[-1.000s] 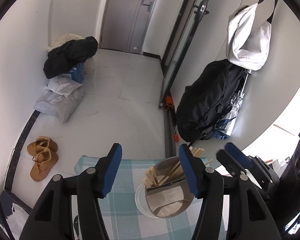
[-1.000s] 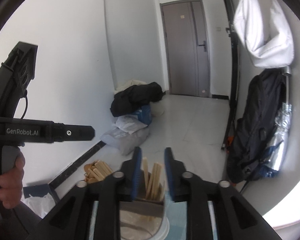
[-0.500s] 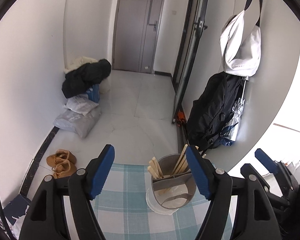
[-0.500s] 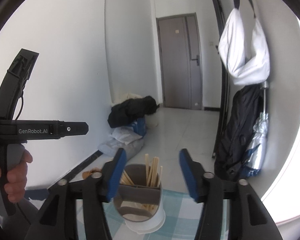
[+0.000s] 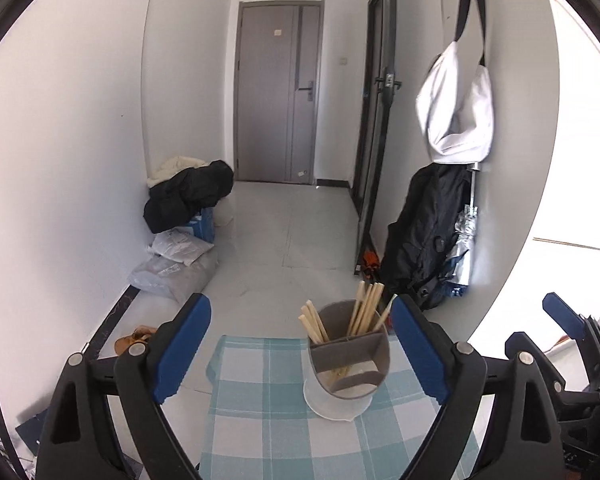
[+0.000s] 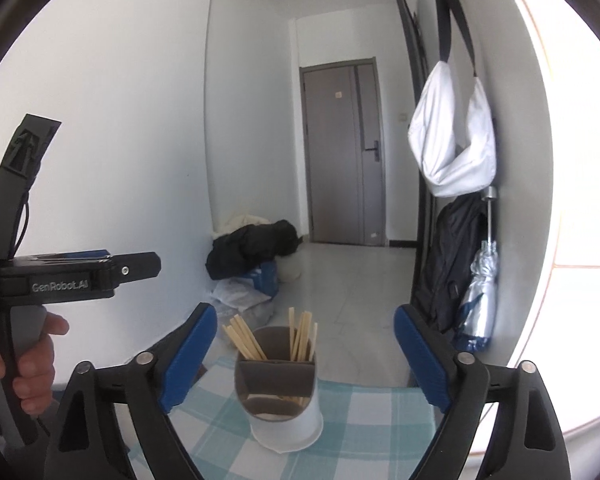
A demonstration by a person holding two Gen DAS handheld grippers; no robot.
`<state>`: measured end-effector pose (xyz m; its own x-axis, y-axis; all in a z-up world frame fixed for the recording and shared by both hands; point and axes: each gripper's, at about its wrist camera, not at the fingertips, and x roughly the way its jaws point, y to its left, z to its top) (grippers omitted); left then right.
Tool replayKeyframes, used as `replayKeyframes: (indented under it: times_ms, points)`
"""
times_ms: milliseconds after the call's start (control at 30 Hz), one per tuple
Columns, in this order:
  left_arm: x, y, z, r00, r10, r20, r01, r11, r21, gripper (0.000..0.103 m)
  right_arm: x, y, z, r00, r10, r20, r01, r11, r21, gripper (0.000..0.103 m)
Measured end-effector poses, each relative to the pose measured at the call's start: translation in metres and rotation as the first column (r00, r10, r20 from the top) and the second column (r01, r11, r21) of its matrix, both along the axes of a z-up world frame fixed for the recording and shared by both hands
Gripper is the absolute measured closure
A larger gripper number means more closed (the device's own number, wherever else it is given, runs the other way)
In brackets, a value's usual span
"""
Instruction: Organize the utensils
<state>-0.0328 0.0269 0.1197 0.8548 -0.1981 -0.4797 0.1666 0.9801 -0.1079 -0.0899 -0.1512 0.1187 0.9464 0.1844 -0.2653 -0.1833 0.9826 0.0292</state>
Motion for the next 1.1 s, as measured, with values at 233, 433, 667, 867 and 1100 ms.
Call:
replayKeyframes:
  times_ms: [233,433,667,867,1100]
  points:
    - [-0.019,0.006,-0.016,0.998,0.019,0.056,-0.017,0.999,-0.032,0.007,-0.024,0.001,-0.015,0.997,-0.055,0.053,0.054,0.998,0.015,0.001]
    - [-0.028,0.014,-0.03,0.993,0.053,0.104,-0.048,0.997,-0.052,0.003,-0.033,0.001,-0.03,0.992,-0.086,0.092,0.087,0.996,-0.013,0.0]
    - [-0.027,0.016,-0.045,0.986,0.091,0.138,-0.085,0.995,-0.05,0.002,-0.032,-0.002,-0.049,0.991,-0.105,0.081,0.107,0.994,-0.017,0.0]
    - [-0.015,0.013,-0.058,0.986,0.107,0.125,-0.101,0.993,-0.058,0.002,-0.028,-0.004,-0.064,0.992,-0.098,0.075,0.101,0.994,-0.037,0.0]
    - [0.0,0.007,-0.085,0.994,0.094,0.05,-0.092,0.995,-0.042,0.002,-0.016,-0.005,-0.084,0.996,-0.089,0.02,0.09,0.996,-0.025,0.0]
